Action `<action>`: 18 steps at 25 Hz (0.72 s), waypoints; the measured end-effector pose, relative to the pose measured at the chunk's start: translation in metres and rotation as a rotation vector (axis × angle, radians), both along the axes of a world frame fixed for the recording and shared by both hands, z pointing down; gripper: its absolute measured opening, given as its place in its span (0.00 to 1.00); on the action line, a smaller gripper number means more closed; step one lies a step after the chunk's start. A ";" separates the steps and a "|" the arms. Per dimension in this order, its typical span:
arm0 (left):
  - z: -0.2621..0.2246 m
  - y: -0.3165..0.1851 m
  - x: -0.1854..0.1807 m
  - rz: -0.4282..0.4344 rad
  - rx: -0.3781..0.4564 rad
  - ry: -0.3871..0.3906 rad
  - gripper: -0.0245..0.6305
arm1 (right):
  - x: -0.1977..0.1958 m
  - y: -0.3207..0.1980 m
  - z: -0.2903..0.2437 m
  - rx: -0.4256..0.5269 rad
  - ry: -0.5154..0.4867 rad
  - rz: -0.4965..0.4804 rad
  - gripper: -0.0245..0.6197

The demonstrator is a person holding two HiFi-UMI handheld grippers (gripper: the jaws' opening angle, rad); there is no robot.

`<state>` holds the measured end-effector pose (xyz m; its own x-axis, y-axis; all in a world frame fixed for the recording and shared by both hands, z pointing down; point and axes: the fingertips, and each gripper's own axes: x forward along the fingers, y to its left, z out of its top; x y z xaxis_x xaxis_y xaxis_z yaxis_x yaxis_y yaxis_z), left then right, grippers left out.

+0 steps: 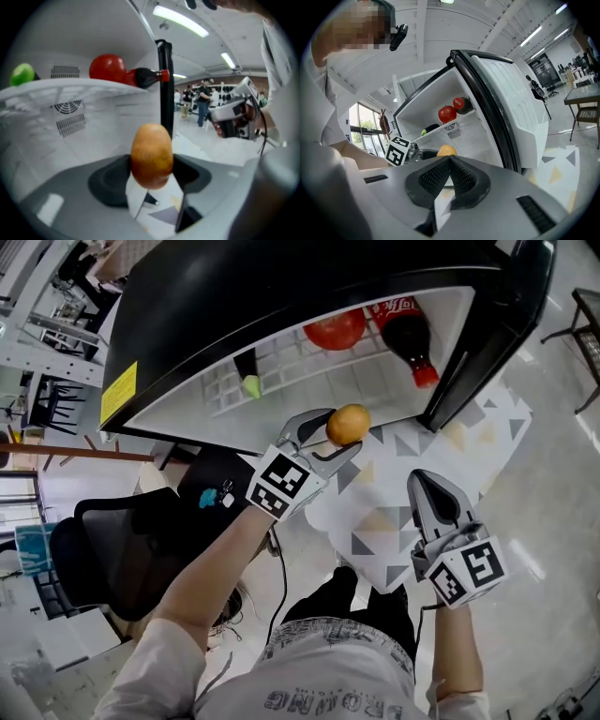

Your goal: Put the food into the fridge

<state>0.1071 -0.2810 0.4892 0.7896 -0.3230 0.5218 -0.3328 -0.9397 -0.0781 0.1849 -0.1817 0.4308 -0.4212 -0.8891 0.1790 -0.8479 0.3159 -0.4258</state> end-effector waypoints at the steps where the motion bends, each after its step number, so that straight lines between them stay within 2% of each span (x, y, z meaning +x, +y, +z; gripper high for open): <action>1: 0.003 -0.003 0.004 0.010 0.004 -0.015 0.47 | 0.002 0.000 0.002 -0.003 -0.006 0.004 0.04; 18: 0.067 -0.046 0.047 0.111 0.081 -0.252 0.47 | 0.022 -0.011 0.031 -0.008 -0.055 0.061 0.04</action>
